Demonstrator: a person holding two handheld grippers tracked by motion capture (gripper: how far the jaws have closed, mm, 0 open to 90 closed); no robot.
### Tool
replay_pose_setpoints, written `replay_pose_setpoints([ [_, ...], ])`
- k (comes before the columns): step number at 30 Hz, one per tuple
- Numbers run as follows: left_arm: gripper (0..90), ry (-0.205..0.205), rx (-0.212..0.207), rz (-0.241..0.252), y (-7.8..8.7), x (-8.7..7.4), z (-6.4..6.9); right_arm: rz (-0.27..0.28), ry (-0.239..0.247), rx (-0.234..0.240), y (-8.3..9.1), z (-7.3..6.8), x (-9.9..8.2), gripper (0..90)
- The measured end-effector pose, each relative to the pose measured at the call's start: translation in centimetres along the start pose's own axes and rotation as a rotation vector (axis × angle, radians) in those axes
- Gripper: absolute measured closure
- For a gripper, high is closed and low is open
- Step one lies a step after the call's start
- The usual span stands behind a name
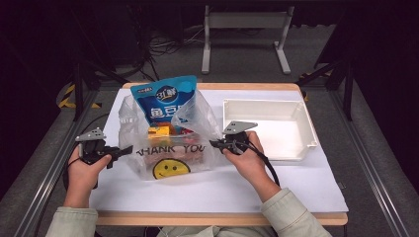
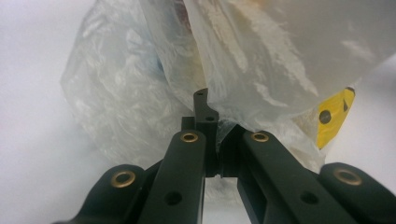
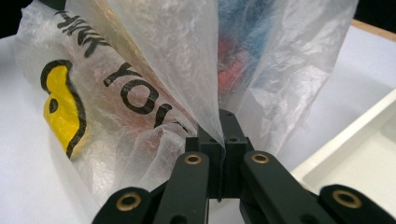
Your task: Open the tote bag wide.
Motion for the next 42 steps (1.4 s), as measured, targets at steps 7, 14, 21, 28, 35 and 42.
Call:
replay_pose_setpoints([
  [7,77.8,-0.002,-0.012,-0.004,0.8,0.3,0.6,-0.017,-0.007,0.000,0.1,0.1,-0.5,90.0],
  [14,21.2,-0.102,0.040,0.137,4.0,3.2,1.8,-0.006,-0.012,0.002,0.5,0.0,-0.4,90.0],
  [21,17.3,-0.172,0.102,0.275,6.1,6.8,4.1,-0.007,-0.010,0.007,0.4,-0.2,-0.4,90.0],
  [28,43.8,-0.204,0.145,0.358,6.4,8.3,4.8,-0.004,-0.009,0.012,0.6,-0.3,-0.4,90.0],
  [35,89.0,-0.222,0.186,0.318,6.0,7.5,3.6,0.002,-0.006,0.013,0.7,-0.3,-0.4,90.0],
  [42,90.0,-0.168,0.182,0.254,5.0,5.6,2.0,-0.004,-0.011,0.018,0.7,-0.2,-0.5,90.0],
])
Point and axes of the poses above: each handheld gripper's, and its own axes: y roughly backward along the jaws, x roughly out of its top, z roughly to its right, the point moved 7 cm from there along -y, roughly forward along the jaws, and after that the axes turned 8 degrees about -y, right-handed, at the moved point
